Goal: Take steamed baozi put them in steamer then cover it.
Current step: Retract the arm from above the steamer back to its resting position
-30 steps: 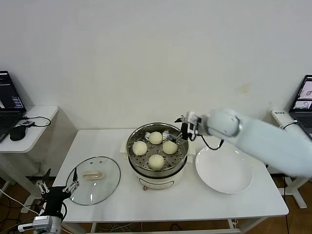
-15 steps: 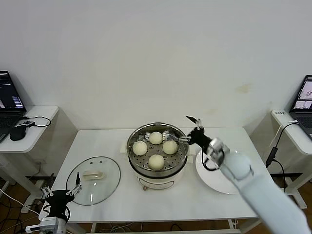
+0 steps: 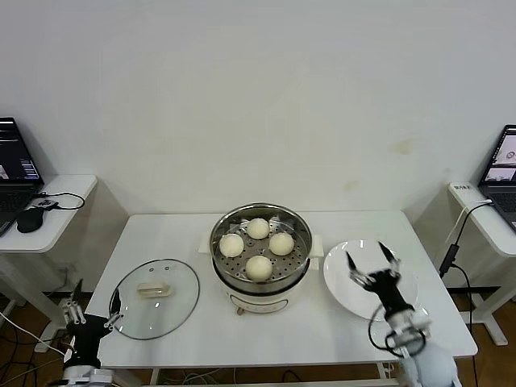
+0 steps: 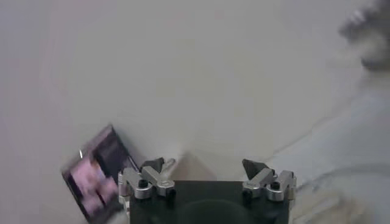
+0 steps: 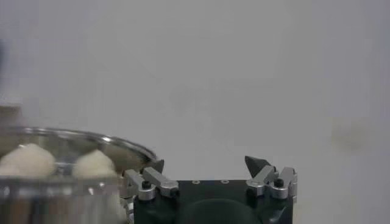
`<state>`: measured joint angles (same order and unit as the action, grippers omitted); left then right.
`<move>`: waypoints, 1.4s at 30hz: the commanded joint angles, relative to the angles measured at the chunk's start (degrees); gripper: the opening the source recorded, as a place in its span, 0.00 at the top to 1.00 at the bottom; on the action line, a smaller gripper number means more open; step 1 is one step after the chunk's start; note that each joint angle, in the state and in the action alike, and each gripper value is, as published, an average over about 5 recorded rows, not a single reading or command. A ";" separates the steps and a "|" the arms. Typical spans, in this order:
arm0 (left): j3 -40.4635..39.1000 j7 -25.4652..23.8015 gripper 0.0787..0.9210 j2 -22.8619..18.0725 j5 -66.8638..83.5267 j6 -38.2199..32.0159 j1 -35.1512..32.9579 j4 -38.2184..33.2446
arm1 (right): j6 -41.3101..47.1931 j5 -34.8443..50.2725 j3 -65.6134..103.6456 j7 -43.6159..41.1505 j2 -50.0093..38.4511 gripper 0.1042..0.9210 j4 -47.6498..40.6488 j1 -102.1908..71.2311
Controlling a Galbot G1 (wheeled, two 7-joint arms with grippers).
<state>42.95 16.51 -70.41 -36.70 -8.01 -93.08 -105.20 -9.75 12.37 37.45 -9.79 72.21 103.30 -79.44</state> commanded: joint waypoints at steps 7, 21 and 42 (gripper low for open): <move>-1.88 0.00 0.12 4.96 -38.54 -3.62 7.85 14.40 | -3.74 -0.46 16.10 0.85 10.78 0.12 3.24 -14.57; -4.94 -1.19 0.12 5.34 -38.10 -4.00 11.76 17.20 | -3.81 -1.11 15.93 0.81 12.63 0.12 3.18 -15.33; -8.54 -0.42 0.12 5.50 -38.65 -4.67 20.90 26.50 | -4.35 -3.19 15.96 0.95 14.57 0.12 2.54 -16.55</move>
<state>35.25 15.80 -65.10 -74.66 -12.52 -76.27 -83.40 -13.94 9.61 53.21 -8.82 86.10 105.78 -95.31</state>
